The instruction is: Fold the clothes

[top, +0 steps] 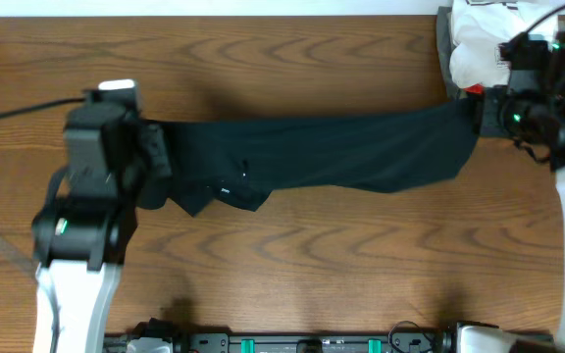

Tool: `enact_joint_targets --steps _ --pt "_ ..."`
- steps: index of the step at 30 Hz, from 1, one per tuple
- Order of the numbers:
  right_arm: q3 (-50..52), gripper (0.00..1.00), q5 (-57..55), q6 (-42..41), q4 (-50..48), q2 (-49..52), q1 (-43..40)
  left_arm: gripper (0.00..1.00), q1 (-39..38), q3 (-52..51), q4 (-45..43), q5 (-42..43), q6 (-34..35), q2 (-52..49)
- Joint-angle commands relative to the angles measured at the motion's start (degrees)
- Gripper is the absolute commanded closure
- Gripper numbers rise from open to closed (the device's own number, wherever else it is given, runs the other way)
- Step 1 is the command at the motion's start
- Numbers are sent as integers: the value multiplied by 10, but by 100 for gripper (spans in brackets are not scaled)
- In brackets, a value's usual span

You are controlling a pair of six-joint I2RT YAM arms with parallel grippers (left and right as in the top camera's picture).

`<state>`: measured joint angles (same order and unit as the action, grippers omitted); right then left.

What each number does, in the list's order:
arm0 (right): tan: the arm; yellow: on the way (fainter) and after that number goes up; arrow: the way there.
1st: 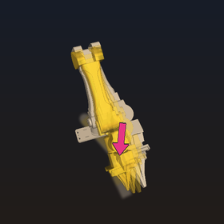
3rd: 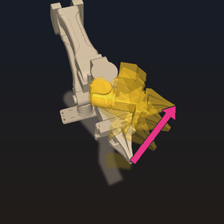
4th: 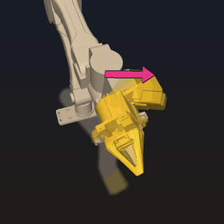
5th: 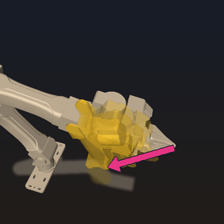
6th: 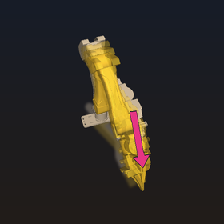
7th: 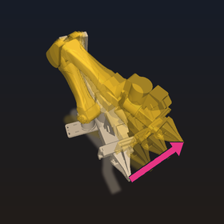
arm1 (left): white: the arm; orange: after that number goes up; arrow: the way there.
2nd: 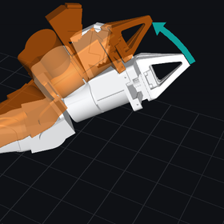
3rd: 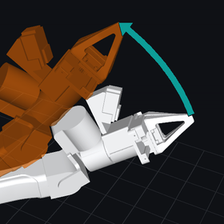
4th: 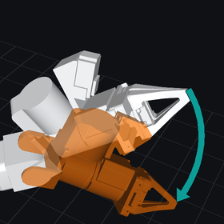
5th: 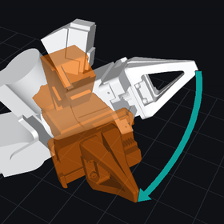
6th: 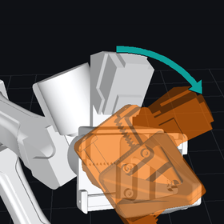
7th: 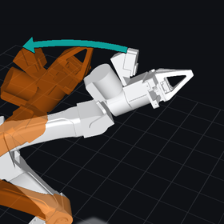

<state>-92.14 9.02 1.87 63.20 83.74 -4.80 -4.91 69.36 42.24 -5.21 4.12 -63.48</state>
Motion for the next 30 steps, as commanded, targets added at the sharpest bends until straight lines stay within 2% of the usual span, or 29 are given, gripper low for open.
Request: enact_joint_targets --steps 1,7,15,24,25,26,27,29,30 --pt "0 99 7 -9 -5 55 2 94 2 14 -1 -19 7 -56" --pt "0 99 27 9 -56 161 6 94 3 14 -33 -19 7 -177" --pt "0 99 40 16 -131 278 19 94 12 14 -126 -19 6 -325" --pt "0 99 50 21 -187 316 21 93 12 14 -285 -19 -15 -416" --pt "0 99 50 21 -191 316 22 79 12 14 -297 -19 -15 -416" --pt "0 99 50 21 -192 316 22 60 12 14 -306 -19 -15 -415" --pt "0 99 50 21 -191 316 22 49 12 14 -308 -19 -15 -414" --pt "0 99 50 21 -188 316 23 37 12 14 -297 -19 -14 -410" --pt "0 99 50 21 -186 316 23 35 12 14 -287 -19 -14 -408"
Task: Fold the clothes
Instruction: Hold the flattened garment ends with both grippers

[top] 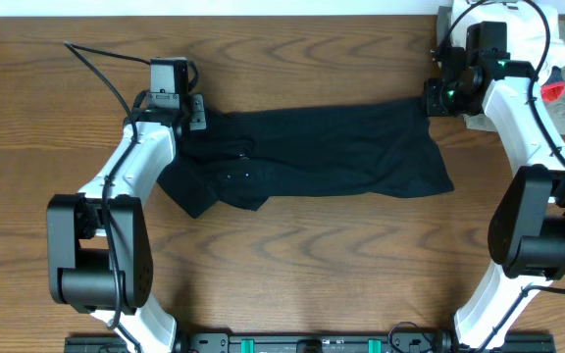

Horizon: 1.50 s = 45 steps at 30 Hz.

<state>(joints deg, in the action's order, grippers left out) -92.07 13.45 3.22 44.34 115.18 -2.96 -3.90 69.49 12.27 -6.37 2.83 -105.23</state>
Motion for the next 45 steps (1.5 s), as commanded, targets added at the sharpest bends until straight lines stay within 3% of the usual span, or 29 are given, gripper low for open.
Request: enact_joint_targets --steps 1,10,18,22,27,45 --pt "0 99 5 7 3 1 4 34 2 13 26 -7 -1 12" --pt "0 99 5 7 2 2 5 35 2 13 139 73 0 18" --pt "0 99 5 7 2 2 8 36 2 11 179 79 0 17" --pt "0 99 5 7 0 2 11 42 2 7 179 81 0 15" --pt "0 99 5 7 0 2 12 59 2 7 170 90 0 15" --pt "0 99 5 12 1 2 12 59 4 4 144 83 -9 -32"
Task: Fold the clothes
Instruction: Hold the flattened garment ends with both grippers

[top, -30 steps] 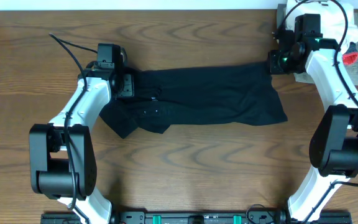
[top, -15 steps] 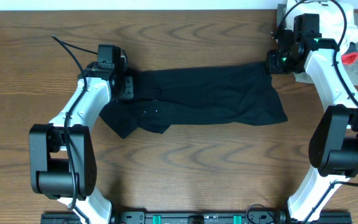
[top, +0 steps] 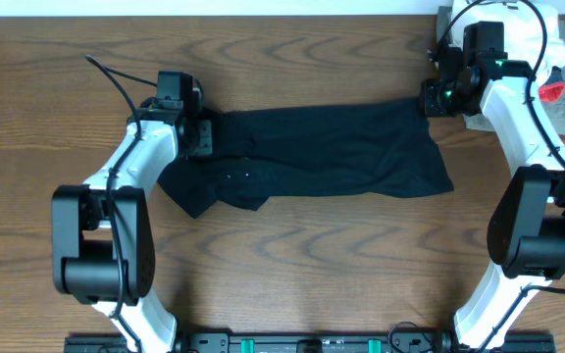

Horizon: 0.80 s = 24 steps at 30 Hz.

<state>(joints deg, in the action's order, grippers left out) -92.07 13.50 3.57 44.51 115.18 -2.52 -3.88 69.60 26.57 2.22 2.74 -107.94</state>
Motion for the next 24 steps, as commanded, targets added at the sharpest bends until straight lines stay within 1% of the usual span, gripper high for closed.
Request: enact_joint_targets --steps 1,3,4,5,7,8,9,17,24 --pt "0 99 5 8 0 2 7 59 3 3 0 -3 -8 -5" --pt "0 99 5 8 0 2 7 59 3 3 -2 -3 -8 -5" --pt "0 99 5 8 1 2 7 64 3 3 -3 -3 -8 -5" --pt "0 99 5 8 1 2 7 72 3 3 -3 -3 -8 -5" --pt "0 99 5 8 0 2 7 81 3 3 -3 -3 -8 -5" --pt "0 99 5 8 0 2 7 91 3 3 -3 -3 -8 -5" --pt "0 99 5 8 0 2 7 94 3 3 -3 -3 -8 -5" --pt "0 99 5 8 1 2 7 94 3 19 0 -3 -7 2" --pt "0 99 5 8 3 1 7 94 3 66 27 -3 -5 81"
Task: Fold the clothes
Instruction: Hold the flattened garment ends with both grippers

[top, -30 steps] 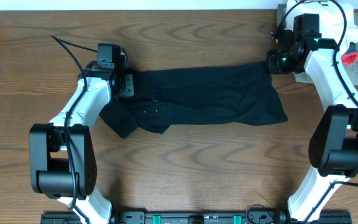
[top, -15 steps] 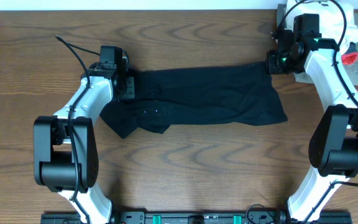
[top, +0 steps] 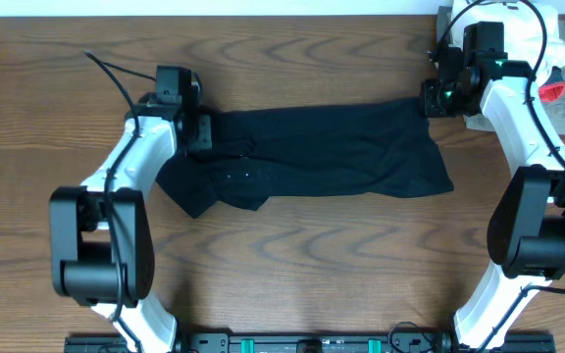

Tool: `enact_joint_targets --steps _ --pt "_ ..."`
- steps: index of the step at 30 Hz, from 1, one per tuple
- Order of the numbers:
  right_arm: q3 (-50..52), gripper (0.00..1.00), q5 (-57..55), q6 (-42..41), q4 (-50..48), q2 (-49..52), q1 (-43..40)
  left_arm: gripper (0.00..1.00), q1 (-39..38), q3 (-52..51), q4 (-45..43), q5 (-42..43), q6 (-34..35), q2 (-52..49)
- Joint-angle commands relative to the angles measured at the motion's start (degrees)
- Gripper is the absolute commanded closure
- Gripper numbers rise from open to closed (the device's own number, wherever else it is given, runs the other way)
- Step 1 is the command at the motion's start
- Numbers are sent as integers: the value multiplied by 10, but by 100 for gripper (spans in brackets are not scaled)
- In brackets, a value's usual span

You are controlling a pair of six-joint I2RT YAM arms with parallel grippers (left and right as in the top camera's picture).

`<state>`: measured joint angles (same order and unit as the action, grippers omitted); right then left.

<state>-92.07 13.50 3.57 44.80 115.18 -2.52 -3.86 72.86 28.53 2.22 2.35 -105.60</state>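
Observation:
A black garment [top: 332, 152] lies spread flat across the middle of the wooden table [top: 292, 265], with a bunched, folded-over part at its lower left [top: 204, 191]. My left gripper [top: 204, 132] sits low at the garment's upper left corner, its dark fingers lost against the black cloth. Over at the upper right corner is my right gripper [top: 427, 99], touching the cloth edge. The overhead view does not show whether either one's jaws stand open or closed.
A pile of white and grey clothes [top: 547, 34] with a red item [top: 554, 88] lies at the table's back right corner, just behind the right arm. The left arm's black cable [top: 116, 83] trails over the table to the left.
The left wrist has shifted very slightly up. The garment and the right arm have not moved.
Both grippers first held the black garment stretched between them, with the arms out wide. Then the garment lay flat on the table with both grippers low at its top corners. The left gripper moved slightly toward the cloth, and things have stayed so.

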Motion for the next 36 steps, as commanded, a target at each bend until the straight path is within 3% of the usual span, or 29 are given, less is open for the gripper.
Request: enact_joint_targets --steps 1,9,16,28,33,36 --pt "0 99 5 8 0 1 7 94 3 37 13 -3 -1 74" --pt "0 99 15 8 0 1 7 94 3 38 53 -3 -1 131" --pt "0 99 18 9 0 1 7 94 3 37 72 -3 -1 87" --pt "0 99 18 10 -1 1 7 94 3 37 28 -2 -1 -26" --pt "0 99 18 10 -1 1 7 65 3 37 24 -3 -2 -29" --pt "0 99 18 10 -1 1 7 54 3 38 26 -3 -2 -21"
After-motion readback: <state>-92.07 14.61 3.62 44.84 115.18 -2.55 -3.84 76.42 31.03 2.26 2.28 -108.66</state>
